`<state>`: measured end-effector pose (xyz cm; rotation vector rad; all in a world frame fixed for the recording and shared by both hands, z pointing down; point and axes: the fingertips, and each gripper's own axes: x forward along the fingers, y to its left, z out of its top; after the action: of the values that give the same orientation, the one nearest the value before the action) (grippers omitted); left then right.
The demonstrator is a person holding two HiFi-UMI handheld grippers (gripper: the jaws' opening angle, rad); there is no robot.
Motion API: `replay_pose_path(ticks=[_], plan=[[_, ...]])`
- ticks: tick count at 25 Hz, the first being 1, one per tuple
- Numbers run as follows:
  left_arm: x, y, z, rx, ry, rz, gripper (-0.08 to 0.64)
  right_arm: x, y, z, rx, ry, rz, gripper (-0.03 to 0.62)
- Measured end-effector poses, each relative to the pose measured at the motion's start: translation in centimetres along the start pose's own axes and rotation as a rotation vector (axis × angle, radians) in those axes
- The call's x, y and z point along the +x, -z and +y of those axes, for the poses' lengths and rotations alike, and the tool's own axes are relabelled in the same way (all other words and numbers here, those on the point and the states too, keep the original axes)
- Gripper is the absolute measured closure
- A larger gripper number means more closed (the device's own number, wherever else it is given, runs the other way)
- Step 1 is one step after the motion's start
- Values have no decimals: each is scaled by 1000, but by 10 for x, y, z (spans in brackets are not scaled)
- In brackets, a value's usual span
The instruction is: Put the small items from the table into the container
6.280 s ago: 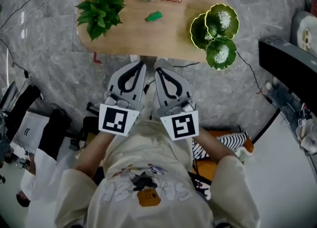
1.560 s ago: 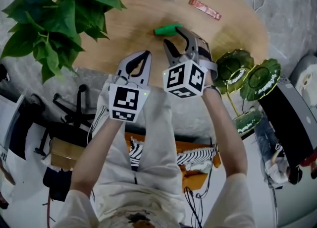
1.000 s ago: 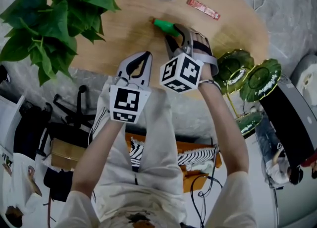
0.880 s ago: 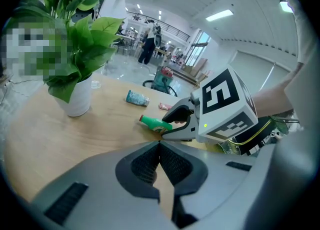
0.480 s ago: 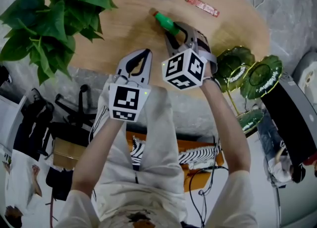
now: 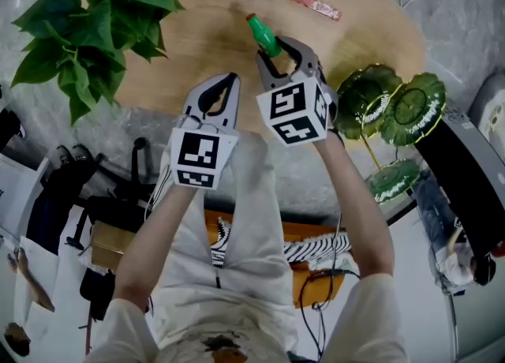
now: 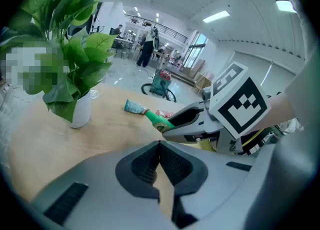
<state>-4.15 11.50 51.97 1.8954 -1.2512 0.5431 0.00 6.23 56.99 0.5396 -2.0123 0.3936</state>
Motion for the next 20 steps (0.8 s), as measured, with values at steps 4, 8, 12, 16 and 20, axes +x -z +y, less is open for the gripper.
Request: replay_pose_path(ticks=[4,8,12,16,20], plan=[[-6,-3,-5,11,8,-4,560,-14,-2,2,56,15,-23,434],[-14,-9,-12,50,20,-7,560,-29,-2,5,109,32,-37,434],[-27,-18,-23,77,37,-17,560,-49,-1,10,158,64,-51,434],[-43,-30,-31,95,49,-28,560,-70,-5,19,200,83,-58,436],[-56,-44,-35,101,59,-40,560,-91,-11,20,260,127,-97,436]])
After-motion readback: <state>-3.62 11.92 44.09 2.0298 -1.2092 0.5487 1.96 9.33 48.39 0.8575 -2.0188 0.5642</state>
